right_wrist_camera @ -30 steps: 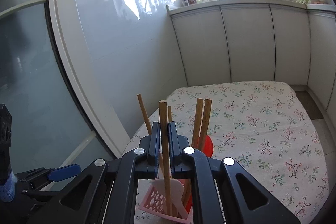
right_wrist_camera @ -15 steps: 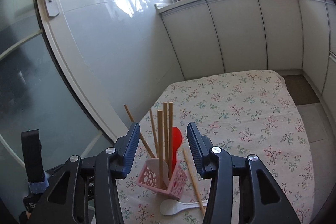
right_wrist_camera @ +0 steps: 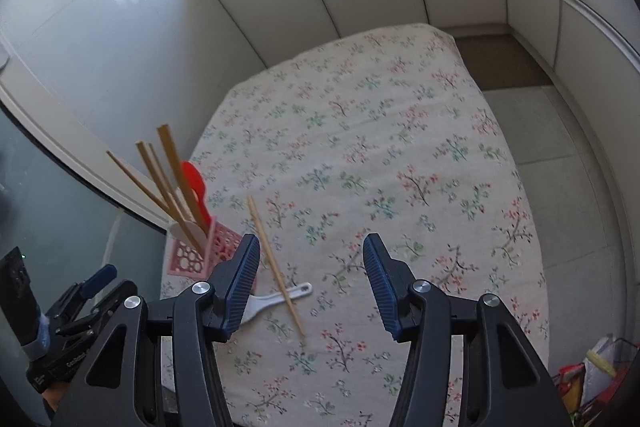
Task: Organize utensils
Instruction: 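Grasp the last wooden chopstick on the table with the left tool, then carry the chopstick to the basket with the left tool while the right tool approaches the white spatula, then grasp the white spatula handle with the right tool while the left tool lowers its chopstick into the basket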
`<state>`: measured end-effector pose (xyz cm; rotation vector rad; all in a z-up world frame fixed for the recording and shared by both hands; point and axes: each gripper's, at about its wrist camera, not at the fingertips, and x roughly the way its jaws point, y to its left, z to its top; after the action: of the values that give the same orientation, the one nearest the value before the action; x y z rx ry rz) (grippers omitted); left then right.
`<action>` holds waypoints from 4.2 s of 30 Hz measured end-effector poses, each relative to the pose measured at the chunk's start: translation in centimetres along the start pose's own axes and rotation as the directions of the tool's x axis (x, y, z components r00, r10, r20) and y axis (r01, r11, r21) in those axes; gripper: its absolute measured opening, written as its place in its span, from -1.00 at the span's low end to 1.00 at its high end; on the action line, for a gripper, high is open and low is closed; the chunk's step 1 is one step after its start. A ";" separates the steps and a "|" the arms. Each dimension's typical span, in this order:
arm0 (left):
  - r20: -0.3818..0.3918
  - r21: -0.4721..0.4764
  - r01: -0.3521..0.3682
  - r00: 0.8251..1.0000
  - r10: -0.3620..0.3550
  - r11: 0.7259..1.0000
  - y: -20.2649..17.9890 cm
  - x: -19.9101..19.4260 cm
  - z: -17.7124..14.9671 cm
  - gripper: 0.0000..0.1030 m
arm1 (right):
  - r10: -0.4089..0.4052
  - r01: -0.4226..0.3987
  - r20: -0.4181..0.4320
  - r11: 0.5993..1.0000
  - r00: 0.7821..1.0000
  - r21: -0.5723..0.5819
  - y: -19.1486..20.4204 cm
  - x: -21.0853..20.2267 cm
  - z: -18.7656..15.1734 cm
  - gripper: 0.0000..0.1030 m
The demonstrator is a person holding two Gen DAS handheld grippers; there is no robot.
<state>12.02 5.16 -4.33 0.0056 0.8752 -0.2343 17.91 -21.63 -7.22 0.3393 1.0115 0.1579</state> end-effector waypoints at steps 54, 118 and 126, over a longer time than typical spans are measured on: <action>0.032 0.100 0.016 0.999 -0.019 0.995 -6.9 0.7 -0.1 -0.92 | -0.019 0.031 -0.144 0.996 0.989 0.079 -4.7 2.2 -0.8 0.10; 0.155 -0.056 0.035 0.988 -0.026 0.998 2.8 -5.6 0.4 -0.92 | -0.210 0.120 -0.344 0.957 0.915 -0.265 3.8 15.6 -6.8 -0.02; 0.152 -0.049 0.046 0.988 -0.038 0.998 2.8 -5.6 0.3 -0.92 | -0.157 -0.089 -0.381 0.827 0.911 -0.555 4.9 14.6 -8.1 -0.01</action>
<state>9.38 8.97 -0.12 -0.0792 0.7311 -0.2480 18.81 -11.21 -21.18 -0.2753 1.3342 0.5026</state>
